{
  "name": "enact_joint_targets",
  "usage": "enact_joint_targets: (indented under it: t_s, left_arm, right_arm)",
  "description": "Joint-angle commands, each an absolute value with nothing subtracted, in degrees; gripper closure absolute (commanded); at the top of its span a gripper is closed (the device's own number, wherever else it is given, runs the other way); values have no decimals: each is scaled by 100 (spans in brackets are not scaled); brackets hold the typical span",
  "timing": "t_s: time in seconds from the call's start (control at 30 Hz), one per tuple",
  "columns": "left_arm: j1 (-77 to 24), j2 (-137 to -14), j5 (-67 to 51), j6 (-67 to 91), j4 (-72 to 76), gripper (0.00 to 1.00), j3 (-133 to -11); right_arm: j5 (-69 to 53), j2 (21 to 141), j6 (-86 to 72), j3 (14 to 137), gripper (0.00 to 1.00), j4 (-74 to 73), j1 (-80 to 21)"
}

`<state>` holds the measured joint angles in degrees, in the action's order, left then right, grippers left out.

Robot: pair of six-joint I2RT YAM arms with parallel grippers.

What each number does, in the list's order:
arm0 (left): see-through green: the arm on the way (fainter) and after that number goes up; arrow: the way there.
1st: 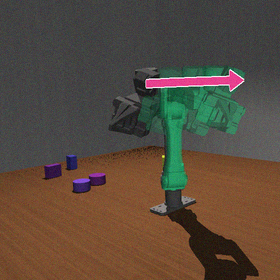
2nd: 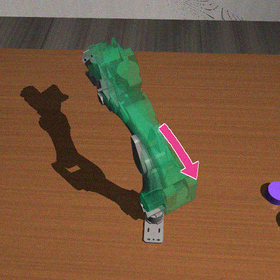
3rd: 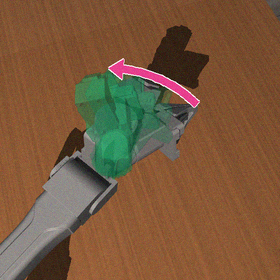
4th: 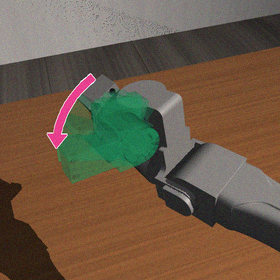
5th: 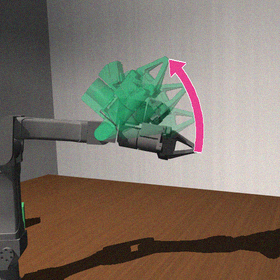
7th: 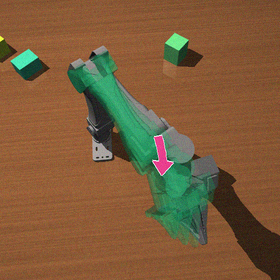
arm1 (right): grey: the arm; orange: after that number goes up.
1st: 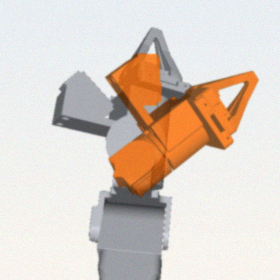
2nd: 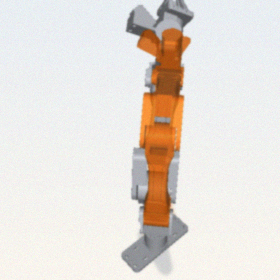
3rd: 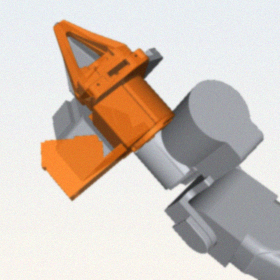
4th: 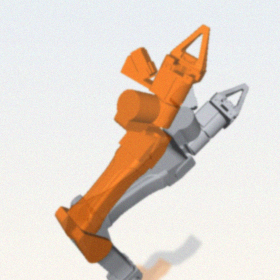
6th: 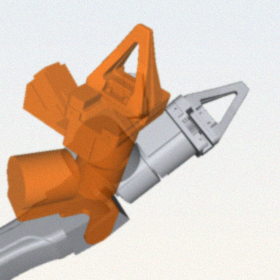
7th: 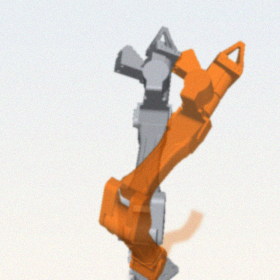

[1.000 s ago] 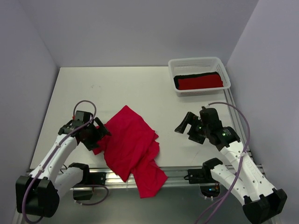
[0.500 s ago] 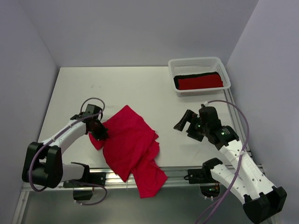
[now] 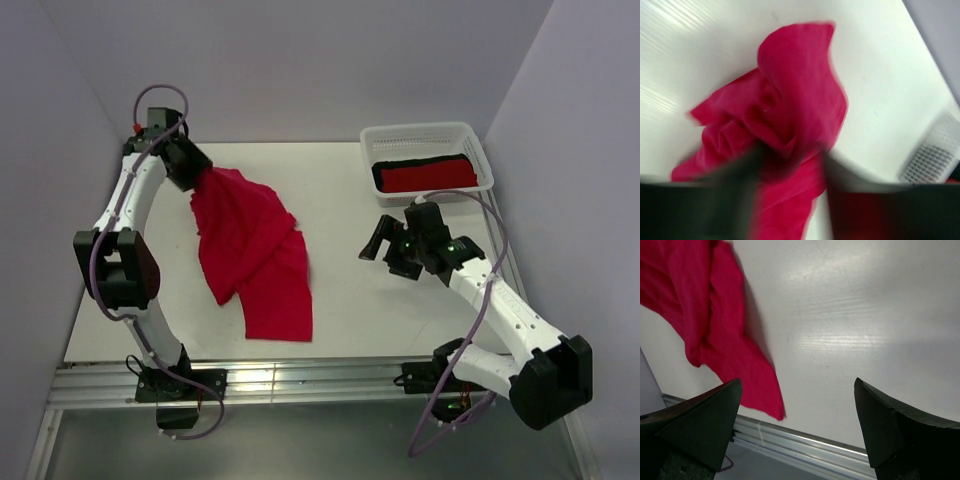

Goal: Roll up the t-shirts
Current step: Move the tshirt to the center of the board, then flatten the tshirt

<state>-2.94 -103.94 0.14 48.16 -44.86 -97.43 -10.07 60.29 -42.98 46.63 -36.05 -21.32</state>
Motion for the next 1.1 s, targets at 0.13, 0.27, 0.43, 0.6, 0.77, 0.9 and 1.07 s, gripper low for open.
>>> enact_joint_targets:
  t_s: [0.13, 0.27, 0.43, 0.6, 0.77, 0.9, 1.07]
  left_arm:
    - [-70, -10285, 45, 4211, -5276, 0, -9864]
    - [-332, -8925, -632, 4148, -4396, 1, -8501]
    - [-1079, -8517, -466, 4333, -4386, 0, -7762]
    - [-1274, -8402, -562, 4430, -4201, 0, -7252]
    - [-1301, -8568, -545, 4342, -4096, 1, -7110]
    - [-1301, -8946, -457, 4237, -3929, 0, -7101]
    - [-1301, -9667, -440, 4122, -3683, 0, -7329]
  right_arm:
    - [-29, 7144, -3920, 5824, 0, -3252, -2312]
    - [297, 8268, -3850, 6783, 2, -3278, -2285]
    - [370, 10245, -3876, 8775, 5, -3682, -2242]
    - [246, 11748, -4428, 10325, 8, -4183, -2040]
    - [676, 12322, -4658, 11249, 9, -4315, -1714]
    - [554, 12682, -4579, 11741, 9, -4394, -1232]
    - [-377, 12639, -3649, 12348, 9, -4367, -1212]
